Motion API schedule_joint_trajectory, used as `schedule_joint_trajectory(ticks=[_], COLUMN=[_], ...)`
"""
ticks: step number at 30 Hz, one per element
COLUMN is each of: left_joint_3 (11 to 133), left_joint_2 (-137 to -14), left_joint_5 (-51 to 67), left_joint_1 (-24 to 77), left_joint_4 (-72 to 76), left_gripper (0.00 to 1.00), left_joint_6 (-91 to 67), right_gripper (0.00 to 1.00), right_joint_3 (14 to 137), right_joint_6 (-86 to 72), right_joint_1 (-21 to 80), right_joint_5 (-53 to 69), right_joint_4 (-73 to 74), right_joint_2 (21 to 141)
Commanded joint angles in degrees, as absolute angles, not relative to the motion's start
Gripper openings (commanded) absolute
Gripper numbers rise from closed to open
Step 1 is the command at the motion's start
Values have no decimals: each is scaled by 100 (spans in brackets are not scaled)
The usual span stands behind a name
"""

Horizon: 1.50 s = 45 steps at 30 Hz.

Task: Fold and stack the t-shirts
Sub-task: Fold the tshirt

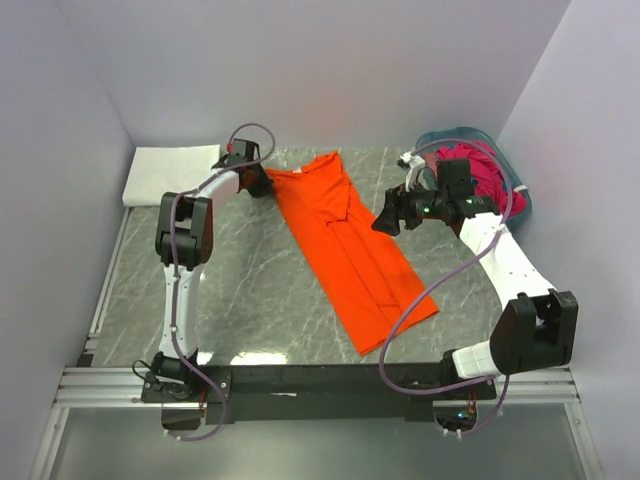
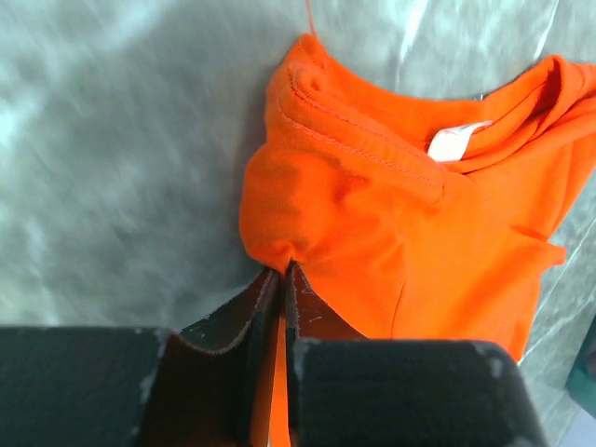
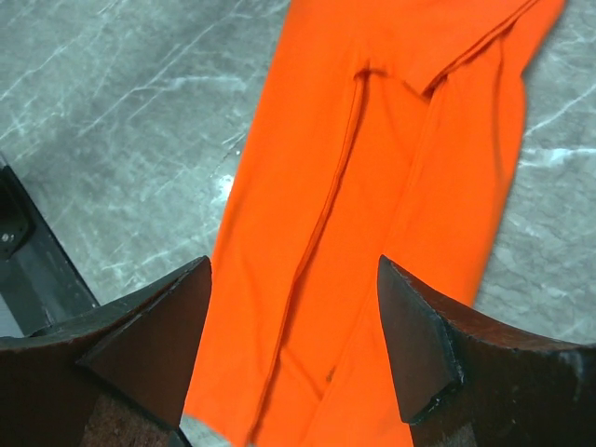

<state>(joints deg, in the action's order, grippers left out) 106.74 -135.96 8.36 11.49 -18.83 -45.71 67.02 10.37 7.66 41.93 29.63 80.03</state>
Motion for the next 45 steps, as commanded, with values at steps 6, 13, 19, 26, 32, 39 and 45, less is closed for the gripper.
schedule_joint_trajectory(ticks=[6,13,19,26,32,39,45], left_joint_3=[11267,11304,9609,7464,6628,4470,3358], left_joint_2=[-13983,-13633,-11499,-8767,-7799,-6356,-6213], left_joint_5=[905,1151,835,519,1971,246,-191], left_joint_1=[607,466,466,457,973,3785,5989], left_joint_4=[-2144,-2093,-1153,130,-184,287,1027], left_gripper=[14,39,77,100,89,99,99], left_joint_6=[-4201,-3676,-2719,-2065,-1346,-651,-624], right_gripper=[78,78,85,100,100,95,94], right_joint_3=[6811,6891,6506,5800,6670,6936,6531], right_joint_6=[1607,2118,2881,5847,10763,11695,12041], right_joint_1=[747,765,738,168,-360,-1001,-1389], right_joint_5=[4728,4589,4122,6141,6294,5660,5713], right_joint_4=[3339,3586,3323,3775,7592,8253,8262], right_joint_2=[8015,7788,7059,6556,7610,8490,8490])
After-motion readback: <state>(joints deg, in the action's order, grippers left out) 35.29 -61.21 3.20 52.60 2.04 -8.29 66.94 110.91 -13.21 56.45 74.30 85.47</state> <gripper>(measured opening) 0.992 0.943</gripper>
